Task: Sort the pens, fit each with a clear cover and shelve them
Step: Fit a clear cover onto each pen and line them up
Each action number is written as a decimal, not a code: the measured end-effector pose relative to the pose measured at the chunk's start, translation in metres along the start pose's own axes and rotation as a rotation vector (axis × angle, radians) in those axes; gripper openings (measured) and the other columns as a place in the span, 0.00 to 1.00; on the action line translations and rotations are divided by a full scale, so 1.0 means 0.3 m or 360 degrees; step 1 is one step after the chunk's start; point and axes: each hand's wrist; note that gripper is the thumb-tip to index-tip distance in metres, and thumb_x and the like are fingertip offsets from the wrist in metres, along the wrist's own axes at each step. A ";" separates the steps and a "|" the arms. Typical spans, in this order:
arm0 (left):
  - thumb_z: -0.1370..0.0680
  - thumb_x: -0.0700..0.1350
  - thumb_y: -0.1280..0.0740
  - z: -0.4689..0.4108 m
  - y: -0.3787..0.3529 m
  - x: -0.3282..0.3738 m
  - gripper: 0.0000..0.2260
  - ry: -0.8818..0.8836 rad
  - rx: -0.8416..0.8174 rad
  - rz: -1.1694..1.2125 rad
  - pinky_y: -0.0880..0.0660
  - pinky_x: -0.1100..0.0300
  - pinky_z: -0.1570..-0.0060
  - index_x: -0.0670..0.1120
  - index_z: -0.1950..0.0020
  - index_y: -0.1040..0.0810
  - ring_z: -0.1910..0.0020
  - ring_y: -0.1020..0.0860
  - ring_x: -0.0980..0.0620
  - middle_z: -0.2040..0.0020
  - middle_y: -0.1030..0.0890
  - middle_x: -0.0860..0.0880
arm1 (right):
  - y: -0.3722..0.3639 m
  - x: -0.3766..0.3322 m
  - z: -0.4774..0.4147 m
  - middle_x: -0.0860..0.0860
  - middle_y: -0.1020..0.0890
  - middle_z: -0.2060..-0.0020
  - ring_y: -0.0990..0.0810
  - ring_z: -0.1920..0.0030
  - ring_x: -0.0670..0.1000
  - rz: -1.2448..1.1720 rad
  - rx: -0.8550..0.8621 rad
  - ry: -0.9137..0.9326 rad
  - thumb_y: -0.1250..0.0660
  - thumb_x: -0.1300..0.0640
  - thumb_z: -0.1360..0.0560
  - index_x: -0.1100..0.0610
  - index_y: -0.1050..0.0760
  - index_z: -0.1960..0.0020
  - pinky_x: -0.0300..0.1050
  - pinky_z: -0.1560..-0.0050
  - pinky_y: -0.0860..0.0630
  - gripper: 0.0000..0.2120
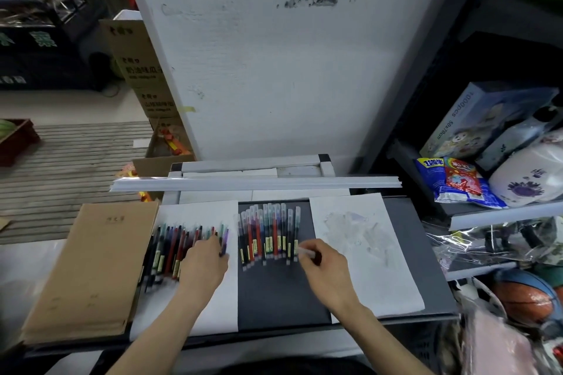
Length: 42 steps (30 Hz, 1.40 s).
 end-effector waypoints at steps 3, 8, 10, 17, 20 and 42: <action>0.20 0.50 0.33 0.005 -0.007 0.005 0.10 0.0026 0.0011 -0.0017 0.29 0.56 0.67 0.45 0.57 0.27 0.63 0.25 0.46 0.61 0.22 0.48 | -0.013 -0.020 0.007 0.42 0.13 0.55 0.17 0.56 0.41 -0.0432 0.0044 -0.0192 0.29 0.55 0.21 0.50 0.14 0.51 0.34 0.52 0.24 0.04; 0.20 0.46 0.35 0.006 0.004 0.029 0.07 -0.0022 -0.0057 -0.0085 0.28 0.55 0.64 0.43 0.50 0.26 0.57 0.22 0.45 0.57 0.24 0.47 | 0.002 -0.033 0.021 0.54 0.17 0.62 0.23 0.61 0.51 -0.1084 -0.0076 -0.0505 0.26 0.61 0.23 0.59 0.13 0.57 0.46 0.54 0.25 0.05; 0.20 0.45 0.34 0.007 0.011 0.038 0.06 -0.0029 -0.0100 -0.0132 0.29 0.56 0.63 0.42 0.47 0.26 0.51 0.19 0.43 0.53 0.22 0.46 | 0.007 -0.029 0.024 0.58 0.17 0.60 0.20 0.58 0.55 -0.1207 -0.0095 -0.0559 0.27 0.61 0.22 0.59 0.14 0.58 0.49 0.51 0.24 0.07; 0.22 0.46 0.35 0.023 -0.001 0.045 0.05 -0.0054 -0.0114 -0.0158 0.29 0.56 0.66 0.45 0.53 0.28 0.62 0.26 0.47 0.61 0.27 0.51 | 0.001 -0.036 0.048 0.64 0.14 0.51 0.17 0.57 0.55 -0.1216 -0.0134 -0.0617 0.30 0.63 0.20 0.64 0.16 0.55 0.49 0.50 0.22 0.08; 0.22 0.50 0.37 0.052 0.028 0.060 0.06 -0.0054 -0.0047 -0.0216 0.31 0.57 0.67 0.48 0.54 0.30 0.63 0.26 0.48 0.59 0.25 0.52 | 0.003 -0.033 0.056 0.62 0.14 0.52 0.19 0.58 0.54 -0.1220 -0.0124 -0.0634 0.31 0.64 0.20 0.62 0.16 0.48 0.48 0.52 0.23 0.05; 0.14 0.46 0.39 0.284 0.122 0.239 0.08 -0.0609 -0.0358 0.1395 0.36 0.48 0.67 0.55 0.49 0.21 0.69 0.35 0.48 0.67 0.30 0.43 | 0.075 -0.220 0.015 0.60 0.17 0.50 0.15 0.42 0.63 -0.1742 -0.0265 -0.0426 0.39 0.62 0.15 0.60 0.21 0.34 0.50 0.45 0.16 0.13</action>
Point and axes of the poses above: each hand's wrist, its own z-axis away from the middle knuckle, its own y-axis out of the back of the hand, x = y × z
